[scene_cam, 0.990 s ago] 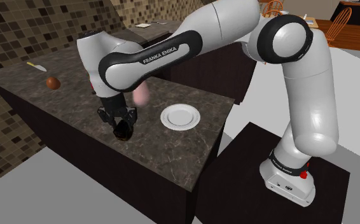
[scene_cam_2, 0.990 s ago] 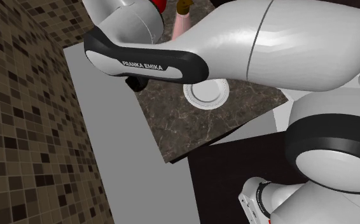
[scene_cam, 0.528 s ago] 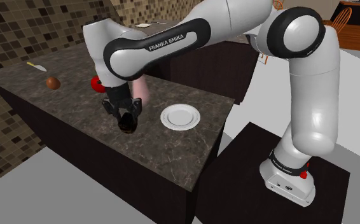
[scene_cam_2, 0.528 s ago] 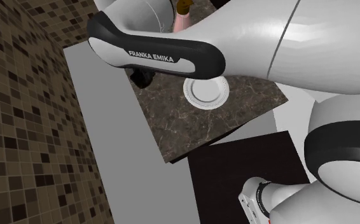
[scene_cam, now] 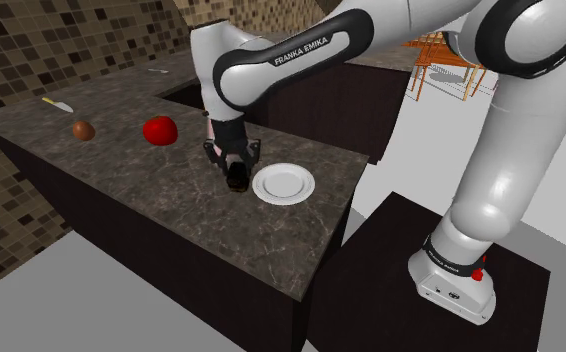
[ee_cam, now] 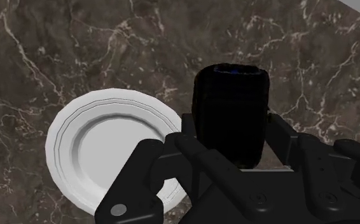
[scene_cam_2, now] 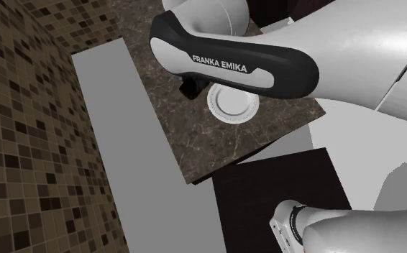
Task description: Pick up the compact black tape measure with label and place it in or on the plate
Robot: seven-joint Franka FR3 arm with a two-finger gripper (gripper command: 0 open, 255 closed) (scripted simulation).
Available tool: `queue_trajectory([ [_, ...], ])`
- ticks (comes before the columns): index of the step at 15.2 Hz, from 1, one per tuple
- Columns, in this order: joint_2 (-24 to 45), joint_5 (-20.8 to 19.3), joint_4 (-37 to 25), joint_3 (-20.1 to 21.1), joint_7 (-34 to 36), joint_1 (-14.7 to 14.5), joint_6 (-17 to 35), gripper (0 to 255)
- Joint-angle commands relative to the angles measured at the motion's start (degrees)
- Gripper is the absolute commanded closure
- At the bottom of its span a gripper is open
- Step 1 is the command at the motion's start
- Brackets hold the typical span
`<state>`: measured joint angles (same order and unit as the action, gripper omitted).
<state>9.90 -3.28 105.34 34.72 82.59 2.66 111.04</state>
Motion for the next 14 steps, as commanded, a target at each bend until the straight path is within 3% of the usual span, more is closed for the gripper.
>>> queue_trajectory([
  [1, -3.81, 2.27, 3.73, -0.68, -3.69, 2.35, 0.54, 255],
  [10, -16.35, 8.52, 15.91, -6.94, -19.15, 8.87, 1.39, 255],
  [14, -16.08, 8.41, 18.01, -7.23, -19.76, 9.06, 3.69, 255],
])
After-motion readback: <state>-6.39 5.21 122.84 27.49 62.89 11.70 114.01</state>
